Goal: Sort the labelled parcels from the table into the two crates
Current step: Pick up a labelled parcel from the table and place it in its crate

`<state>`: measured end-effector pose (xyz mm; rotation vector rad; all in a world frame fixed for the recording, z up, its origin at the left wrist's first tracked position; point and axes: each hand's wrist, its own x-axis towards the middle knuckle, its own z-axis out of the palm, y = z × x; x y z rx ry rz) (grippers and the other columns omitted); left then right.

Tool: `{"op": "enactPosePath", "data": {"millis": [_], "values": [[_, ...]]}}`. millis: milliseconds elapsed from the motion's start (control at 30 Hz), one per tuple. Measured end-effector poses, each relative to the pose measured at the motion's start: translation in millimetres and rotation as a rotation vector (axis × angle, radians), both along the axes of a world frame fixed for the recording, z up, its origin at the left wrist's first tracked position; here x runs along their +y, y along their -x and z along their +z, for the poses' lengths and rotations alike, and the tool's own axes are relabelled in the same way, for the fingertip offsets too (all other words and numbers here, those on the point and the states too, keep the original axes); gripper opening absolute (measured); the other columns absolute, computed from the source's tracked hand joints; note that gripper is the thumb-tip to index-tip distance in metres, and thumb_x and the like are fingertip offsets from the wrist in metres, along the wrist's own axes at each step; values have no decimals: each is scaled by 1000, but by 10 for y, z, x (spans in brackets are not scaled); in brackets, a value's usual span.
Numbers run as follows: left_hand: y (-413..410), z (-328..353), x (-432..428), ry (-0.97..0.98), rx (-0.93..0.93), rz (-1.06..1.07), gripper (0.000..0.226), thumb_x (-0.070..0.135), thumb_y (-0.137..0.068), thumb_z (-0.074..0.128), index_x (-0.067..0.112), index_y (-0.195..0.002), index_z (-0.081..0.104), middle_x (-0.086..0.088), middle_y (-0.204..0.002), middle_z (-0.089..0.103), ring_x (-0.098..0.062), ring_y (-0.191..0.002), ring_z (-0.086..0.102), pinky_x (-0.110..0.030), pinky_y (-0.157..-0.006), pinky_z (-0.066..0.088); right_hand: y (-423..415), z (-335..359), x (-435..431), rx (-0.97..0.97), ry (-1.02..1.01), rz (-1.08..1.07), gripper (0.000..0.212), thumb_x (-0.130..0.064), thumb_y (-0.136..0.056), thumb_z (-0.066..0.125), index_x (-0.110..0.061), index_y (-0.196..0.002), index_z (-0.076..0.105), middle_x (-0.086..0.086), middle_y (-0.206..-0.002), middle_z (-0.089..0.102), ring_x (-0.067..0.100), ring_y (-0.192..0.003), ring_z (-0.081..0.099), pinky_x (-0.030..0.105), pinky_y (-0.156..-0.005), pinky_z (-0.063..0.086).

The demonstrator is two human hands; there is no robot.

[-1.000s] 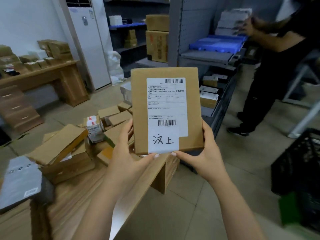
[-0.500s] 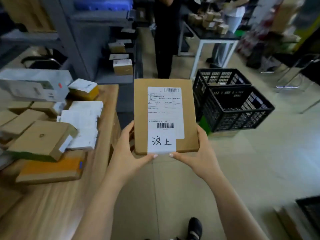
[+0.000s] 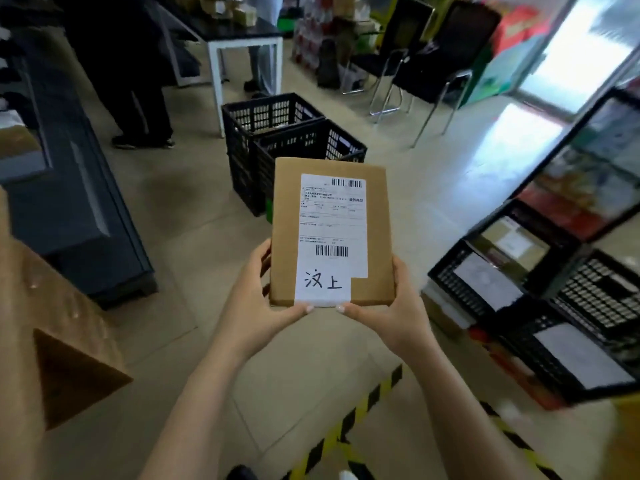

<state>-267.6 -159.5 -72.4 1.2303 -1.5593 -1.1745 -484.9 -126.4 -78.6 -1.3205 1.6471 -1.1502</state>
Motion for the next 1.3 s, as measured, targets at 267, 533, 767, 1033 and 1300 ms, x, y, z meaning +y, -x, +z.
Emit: {"op": "enactPosePath", "data": {"millis": [267,533,767,1033,1300], "values": [[1751,75,550,53,0,-270,100,10,-70,85,43,-143,25,40,-127,37,29,-112,37,-2,-79,44,1582,61,1067,-3,77,-225,103,-22,-60,94,-28,-143,33,-27,-120,54,-12,-111,53,12,-85,49],[3317,134,1222,157,-23,-437,91,7,-72,82,61,-119,25,57,-110,40,29,-112,37,3,-77,39,2978,105,2035,34,116,-385,111,-31,-59,95,-31,-148,28,-27,-125,53,-8,-117,51,23,-96,51],[4311,110,1400,161,-88,-594,100,20,-70,86,52,-139,21,35,-136,38,16,-127,35,-11,-93,41,3769,4,2544,-25,109,-571,112,-35,-55,96,-37,-146,31,-29,-124,56,-5,-119,52,33,-101,50],[5403,-24,1248,133,-107,-757,103,13,-69,86,34,-147,21,36,-126,41,27,-113,39,0,-79,41,4620,-133,2613,-37,72,-734,112,-38,-54,95,-40,-145,30,-34,-123,52,-9,-118,50,31,-101,50],[6683,27,549,140,-138,-867,110,29,-66,88,39,-149,16,26,-137,43,10,-128,38,-29,-99,49,5728,-95,2107,-16,71,-869,115,-38,-52,96,-36,-146,31,-32,-122,54,-4,-119,52,36,-100,51]]}}
